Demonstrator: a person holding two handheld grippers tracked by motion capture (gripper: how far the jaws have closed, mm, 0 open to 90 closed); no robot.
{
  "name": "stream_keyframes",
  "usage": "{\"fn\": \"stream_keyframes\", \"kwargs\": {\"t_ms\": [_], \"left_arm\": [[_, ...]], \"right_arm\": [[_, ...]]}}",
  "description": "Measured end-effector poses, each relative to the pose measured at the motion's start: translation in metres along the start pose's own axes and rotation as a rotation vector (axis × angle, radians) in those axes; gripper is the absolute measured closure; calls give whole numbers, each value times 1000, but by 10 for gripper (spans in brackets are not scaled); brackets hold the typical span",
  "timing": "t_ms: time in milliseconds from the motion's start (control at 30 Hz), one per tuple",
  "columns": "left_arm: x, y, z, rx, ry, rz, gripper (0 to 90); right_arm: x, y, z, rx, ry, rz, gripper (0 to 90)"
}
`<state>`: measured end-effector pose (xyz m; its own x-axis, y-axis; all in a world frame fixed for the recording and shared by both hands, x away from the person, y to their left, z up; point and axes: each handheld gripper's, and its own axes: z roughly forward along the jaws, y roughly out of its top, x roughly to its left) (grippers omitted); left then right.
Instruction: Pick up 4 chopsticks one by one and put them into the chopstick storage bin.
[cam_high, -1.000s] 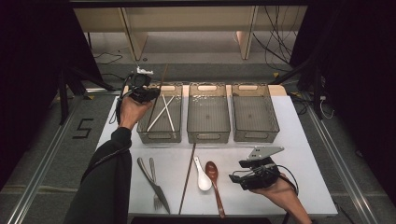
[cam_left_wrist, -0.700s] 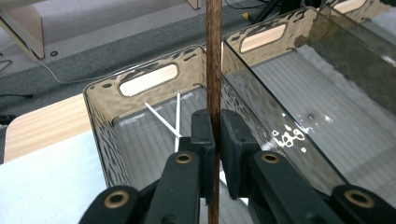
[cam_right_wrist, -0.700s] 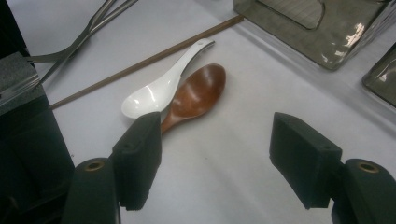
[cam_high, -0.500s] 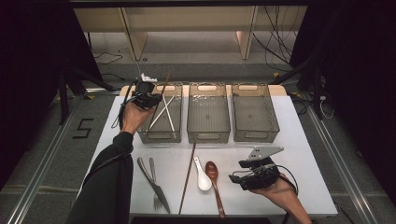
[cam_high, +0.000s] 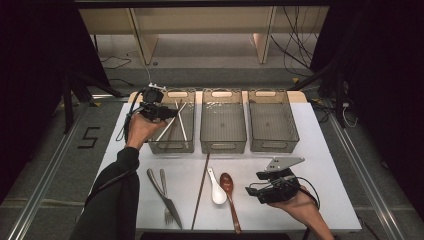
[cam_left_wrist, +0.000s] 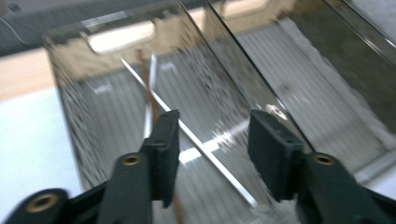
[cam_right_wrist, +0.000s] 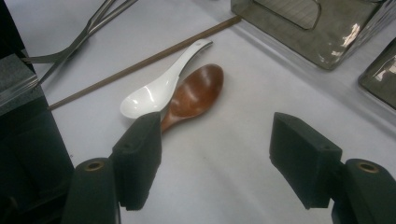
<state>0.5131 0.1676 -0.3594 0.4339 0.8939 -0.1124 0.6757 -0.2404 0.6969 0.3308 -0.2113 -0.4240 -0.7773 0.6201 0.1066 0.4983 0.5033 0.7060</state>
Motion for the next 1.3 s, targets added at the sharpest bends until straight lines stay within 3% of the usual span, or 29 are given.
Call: {"fn": "stream_keyframes", "kwargs": {"t_ms": [133,400,667,833,1300], "left_arm": [[-9,-10,-10,30,-73,-58,411],[-38,-44,-15,94,-99,-38,298],[-74,-82,-5,172,-96,-1,253],[-90,-101,6,264,-99,26,259],[-115,-126,17,311,-101,58,249]], "right_arm": [[0,0,-1,-4,-6,3,351],[0,-1,-1,0,-8,5,351],[0,-2,-1,3,-9,8,350],[0,-2,-2,4,-9,9,350],[1,-3,-2,6,-12,7,350]]}}
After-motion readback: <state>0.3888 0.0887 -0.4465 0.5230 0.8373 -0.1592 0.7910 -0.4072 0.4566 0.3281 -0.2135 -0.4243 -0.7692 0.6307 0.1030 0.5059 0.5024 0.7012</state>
